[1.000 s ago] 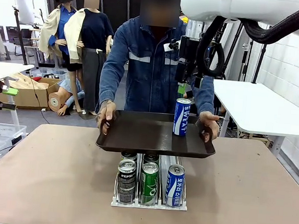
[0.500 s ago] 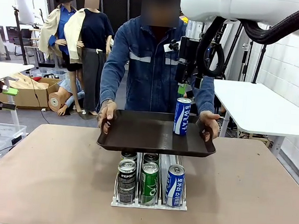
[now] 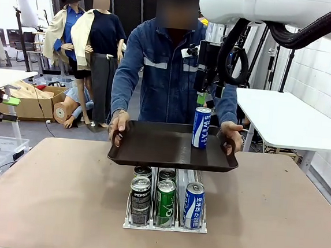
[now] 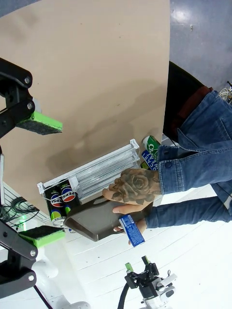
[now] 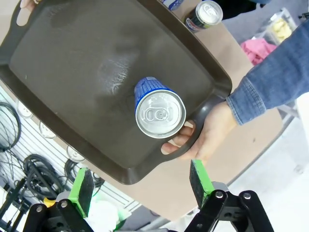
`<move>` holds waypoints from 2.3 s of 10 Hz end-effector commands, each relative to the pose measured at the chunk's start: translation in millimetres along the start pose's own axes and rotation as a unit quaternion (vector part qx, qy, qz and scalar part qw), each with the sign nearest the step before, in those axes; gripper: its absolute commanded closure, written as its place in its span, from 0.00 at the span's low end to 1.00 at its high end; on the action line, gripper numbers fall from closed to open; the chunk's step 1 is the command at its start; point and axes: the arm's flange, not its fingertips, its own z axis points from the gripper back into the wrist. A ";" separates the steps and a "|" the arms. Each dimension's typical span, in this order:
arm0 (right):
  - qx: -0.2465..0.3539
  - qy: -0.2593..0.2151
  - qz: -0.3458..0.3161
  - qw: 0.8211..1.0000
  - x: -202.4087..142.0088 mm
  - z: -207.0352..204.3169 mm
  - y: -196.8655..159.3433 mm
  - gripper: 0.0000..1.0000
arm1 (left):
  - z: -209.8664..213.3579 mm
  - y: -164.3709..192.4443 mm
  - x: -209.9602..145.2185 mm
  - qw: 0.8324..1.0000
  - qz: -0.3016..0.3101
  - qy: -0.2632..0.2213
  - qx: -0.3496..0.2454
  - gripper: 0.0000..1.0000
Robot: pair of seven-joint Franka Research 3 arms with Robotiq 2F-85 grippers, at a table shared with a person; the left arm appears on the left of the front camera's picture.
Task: Retrieve and hand over the desired beverage to the person.
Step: Pick up another can of the same type that the person held from the Automatic Can Dispenser.
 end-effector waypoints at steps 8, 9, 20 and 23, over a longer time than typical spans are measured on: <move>0.047 -0.024 -0.036 0.998 -26.6 21.7 -0.7 0.00 | 2.0 -1.0 0.2 1.000 0.000 0.001 0.003 0.00; 0.044 -0.033 -0.046 0.997 -40.1 30.3 -3.5 0.00 | 2.0 -1.0 0.2 1.000 0.000 0.001 0.003 0.00; 0.292 -0.243 -0.241 0.893 -233.5 -9.4 -144.4 0.00 | 2.0 -1.0 0.2 1.000 0.000 0.001 0.003 0.00; 0.387 -0.276 -0.270 0.837 -251.8 -62.5 -174.5 0.00 | 2.0 -1.0 0.2 1.000 0.000 0.001 0.003 0.00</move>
